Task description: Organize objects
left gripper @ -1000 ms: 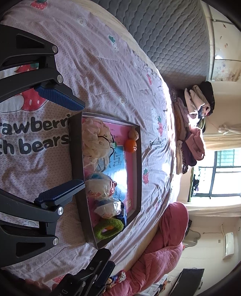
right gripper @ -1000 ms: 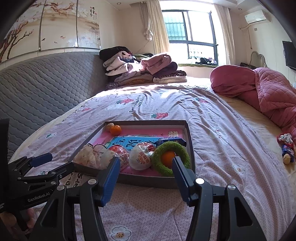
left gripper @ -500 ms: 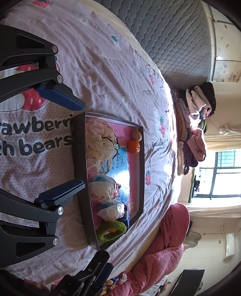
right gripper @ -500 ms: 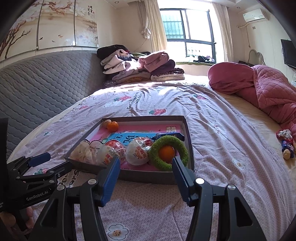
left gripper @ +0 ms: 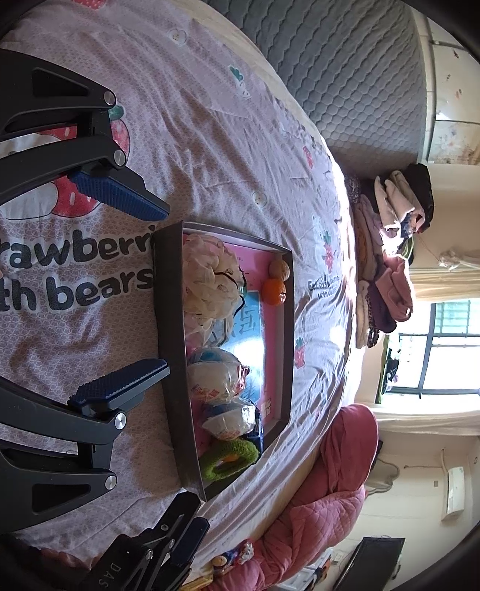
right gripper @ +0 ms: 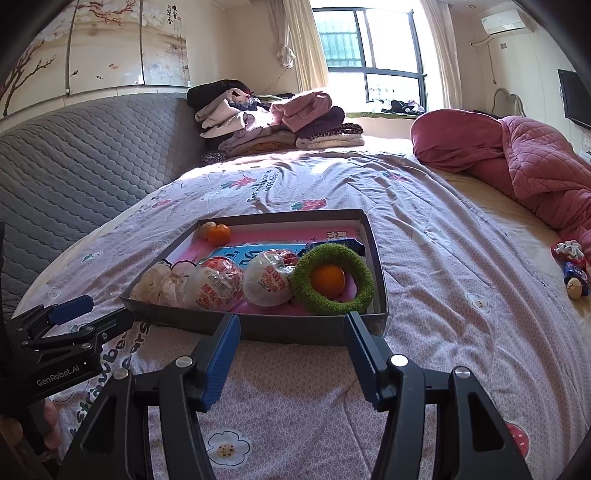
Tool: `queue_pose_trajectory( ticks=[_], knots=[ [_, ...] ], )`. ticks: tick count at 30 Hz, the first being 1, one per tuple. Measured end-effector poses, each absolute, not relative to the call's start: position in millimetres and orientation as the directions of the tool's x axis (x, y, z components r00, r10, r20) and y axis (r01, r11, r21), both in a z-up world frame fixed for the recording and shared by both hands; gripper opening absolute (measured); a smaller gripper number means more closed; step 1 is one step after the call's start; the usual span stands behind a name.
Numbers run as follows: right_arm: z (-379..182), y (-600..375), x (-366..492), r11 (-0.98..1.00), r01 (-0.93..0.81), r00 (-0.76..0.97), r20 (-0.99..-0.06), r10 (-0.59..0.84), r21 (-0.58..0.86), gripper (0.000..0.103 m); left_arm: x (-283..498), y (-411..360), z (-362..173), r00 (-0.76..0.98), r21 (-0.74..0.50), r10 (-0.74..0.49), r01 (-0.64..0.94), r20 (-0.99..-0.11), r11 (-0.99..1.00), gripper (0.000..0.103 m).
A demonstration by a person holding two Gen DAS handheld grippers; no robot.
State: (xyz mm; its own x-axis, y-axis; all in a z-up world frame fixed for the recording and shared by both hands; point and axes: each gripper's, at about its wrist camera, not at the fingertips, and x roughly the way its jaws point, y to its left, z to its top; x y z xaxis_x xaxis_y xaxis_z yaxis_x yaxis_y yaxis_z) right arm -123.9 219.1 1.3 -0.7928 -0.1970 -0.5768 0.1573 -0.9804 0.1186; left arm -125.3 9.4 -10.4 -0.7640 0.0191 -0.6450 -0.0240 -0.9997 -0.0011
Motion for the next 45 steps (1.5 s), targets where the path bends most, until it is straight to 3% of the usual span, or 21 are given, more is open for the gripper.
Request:
queue_pose_trajectory(
  ticks=[45],
  knots=[
    [-24.4, 215.6, -104.7, -0.984, 0.149, -0.781, -0.599, -0.179, 0.099, 0.058, -106.7, 9.0, -41.1, -0.748, -0.01, 0.038, -0.041, -0.662, -0.999, 0.078]
  ],
)
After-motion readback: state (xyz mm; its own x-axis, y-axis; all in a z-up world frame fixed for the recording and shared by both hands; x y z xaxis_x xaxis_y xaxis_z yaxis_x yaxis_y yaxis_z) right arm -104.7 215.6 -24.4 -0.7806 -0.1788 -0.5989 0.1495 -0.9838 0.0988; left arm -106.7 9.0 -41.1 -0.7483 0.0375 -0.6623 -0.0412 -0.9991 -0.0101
